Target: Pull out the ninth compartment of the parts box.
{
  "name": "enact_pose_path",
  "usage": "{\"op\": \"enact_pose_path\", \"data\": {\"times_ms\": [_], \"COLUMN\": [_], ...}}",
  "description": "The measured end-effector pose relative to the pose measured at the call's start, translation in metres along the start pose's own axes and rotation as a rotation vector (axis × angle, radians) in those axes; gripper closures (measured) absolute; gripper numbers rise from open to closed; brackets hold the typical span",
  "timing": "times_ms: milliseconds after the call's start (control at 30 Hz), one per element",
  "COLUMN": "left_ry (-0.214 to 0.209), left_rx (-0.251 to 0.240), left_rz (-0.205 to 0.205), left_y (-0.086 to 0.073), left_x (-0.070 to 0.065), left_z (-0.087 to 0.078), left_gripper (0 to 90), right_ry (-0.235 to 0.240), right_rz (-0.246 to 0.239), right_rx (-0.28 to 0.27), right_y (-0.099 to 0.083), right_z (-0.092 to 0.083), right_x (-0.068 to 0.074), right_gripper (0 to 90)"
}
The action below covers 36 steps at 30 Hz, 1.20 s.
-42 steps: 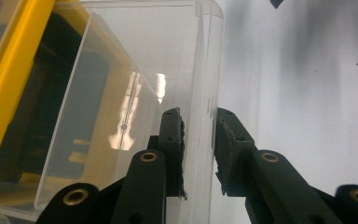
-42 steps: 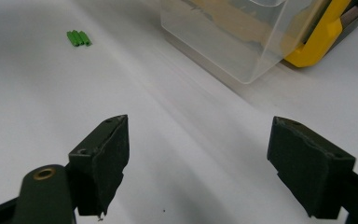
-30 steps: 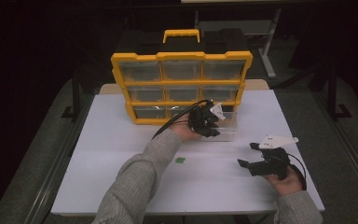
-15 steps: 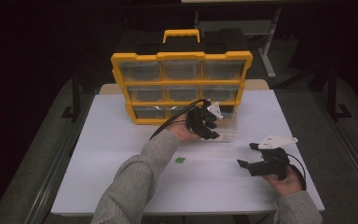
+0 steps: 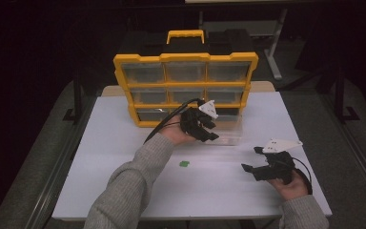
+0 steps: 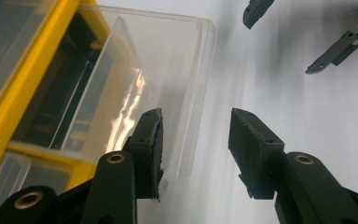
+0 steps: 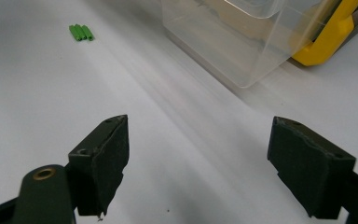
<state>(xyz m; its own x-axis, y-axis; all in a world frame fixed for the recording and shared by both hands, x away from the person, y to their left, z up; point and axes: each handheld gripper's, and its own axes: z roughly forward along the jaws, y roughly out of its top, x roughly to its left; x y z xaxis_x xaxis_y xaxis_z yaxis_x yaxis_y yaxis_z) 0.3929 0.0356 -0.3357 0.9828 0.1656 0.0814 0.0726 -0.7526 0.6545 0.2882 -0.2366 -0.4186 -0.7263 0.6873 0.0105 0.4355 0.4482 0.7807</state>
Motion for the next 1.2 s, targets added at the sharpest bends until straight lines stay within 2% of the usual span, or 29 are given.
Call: {"op": "enact_pose_path", "data": {"times_ms": [167, 367, 667, 867, 1200], "left_ry": [0.005, -0.003, -0.002, -0.012, 0.015], "left_rx": [-0.012, -0.013, -0.035, -0.04, -0.047], "left_rz": [-0.03, -0.036, -0.08, -0.101, -0.138], "left_y": [-0.011, -0.02, -0.037, -0.044, -0.06], "left_x": [-0.001, -0.002, -0.004, -0.005, -0.015], "left_z": [-0.013, -0.024, -0.032, -0.039, -0.057], "left_gripper": [53.5, 53.2, 52.1, 51.0, 47.8], "right_ry": [0.003, 0.006, 0.02, 0.035, 0.054], "right_rz": [-0.002, -0.017, -0.039, -0.03, -0.045], "right_rx": [0.007, 0.01, 0.022, 0.029, 0.028], "right_y": [0.001, 0.001, 0.002, 0.001, 0.001], "right_z": [0.001, 0.002, 0.004, 0.005, 0.001], "right_x": [0.001, 0.003, 0.006, 0.007, 0.01], "right_gripper": [19.6, 19.7, 19.9, 20.1, 20.7]}}
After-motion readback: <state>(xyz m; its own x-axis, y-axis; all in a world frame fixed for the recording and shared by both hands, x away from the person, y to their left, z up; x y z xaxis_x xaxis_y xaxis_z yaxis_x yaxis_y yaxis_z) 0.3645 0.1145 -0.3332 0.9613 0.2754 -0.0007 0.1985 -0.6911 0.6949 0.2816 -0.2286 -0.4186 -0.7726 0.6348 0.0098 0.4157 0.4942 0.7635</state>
